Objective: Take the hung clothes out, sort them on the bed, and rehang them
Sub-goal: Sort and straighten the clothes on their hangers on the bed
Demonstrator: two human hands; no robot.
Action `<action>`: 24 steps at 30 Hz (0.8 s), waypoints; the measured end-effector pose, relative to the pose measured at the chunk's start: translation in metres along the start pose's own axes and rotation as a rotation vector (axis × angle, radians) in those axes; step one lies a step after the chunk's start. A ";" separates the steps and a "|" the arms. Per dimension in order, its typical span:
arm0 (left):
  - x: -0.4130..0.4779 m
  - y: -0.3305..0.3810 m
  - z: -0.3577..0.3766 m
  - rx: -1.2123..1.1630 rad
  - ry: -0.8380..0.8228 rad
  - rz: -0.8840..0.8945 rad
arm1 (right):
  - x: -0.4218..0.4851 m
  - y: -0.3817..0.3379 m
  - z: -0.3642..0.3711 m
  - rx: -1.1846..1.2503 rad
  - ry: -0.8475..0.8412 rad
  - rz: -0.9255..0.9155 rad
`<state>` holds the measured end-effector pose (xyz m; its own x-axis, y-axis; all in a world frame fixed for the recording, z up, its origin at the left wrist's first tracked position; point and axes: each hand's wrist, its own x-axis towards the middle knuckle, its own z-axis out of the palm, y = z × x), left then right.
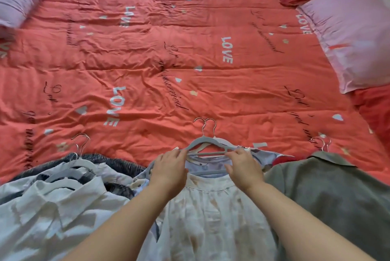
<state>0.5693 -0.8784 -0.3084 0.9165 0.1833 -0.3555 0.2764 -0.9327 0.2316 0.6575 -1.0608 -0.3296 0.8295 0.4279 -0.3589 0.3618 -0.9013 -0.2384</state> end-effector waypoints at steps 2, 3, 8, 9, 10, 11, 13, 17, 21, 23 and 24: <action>0.023 -0.005 0.016 0.016 0.005 -0.008 | 0.029 0.006 0.017 -0.019 0.003 0.015; 0.034 -0.008 0.023 0.018 0.003 -0.014 | 0.042 0.007 0.025 -0.029 0.001 0.021; 0.083 -0.017 0.061 0.007 -0.043 -0.054 | 0.093 0.013 0.062 -0.031 0.055 0.042; 0.091 -0.017 0.068 0.011 -0.038 -0.055 | 0.100 0.016 0.068 -0.035 0.066 0.051; 0.097 -0.017 0.073 0.015 -0.033 -0.054 | 0.106 0.019 0.074 -0.037 0.070 0.064; 0.102 -0.016 0.078 0.017 -0.037 -0.053 | 0.111 0.022 0.078 -0.040 0.069 0.073; 0.108 -0.016 0.087 0.023 -0.052 -0.036 | 0.120 0.027 0.084 -0.052 0.072 0.078; 0.108 -0.017 0.100 -0.023 -0.033 0.002 | 0.132 0.031 0.079 -0.036 0.043 0.073; 0.100 -0.018 0.091 -0.069 0.035 -0.001 | 0.124 0.026 0.068 0.088 0.093 -0.075; 0.094 -0.019 0.079 -0.118 0.058 -0.007 | 0.115 0.019 0.058 0.156 0.152 -0.174; 0.090 -0.020 0.072 -0.152 0.073 -0.014 | 0.110 0.015 0.051 0.169 0.186 -0.212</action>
<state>0.6258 -0.8655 -0.4105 0.9293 0.2236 -0.2939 0.3249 -0.8733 0.3631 0.7319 -1.0237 -0.4188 0.8121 0.5714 -0.1181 0.4721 -0.7624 -0.4426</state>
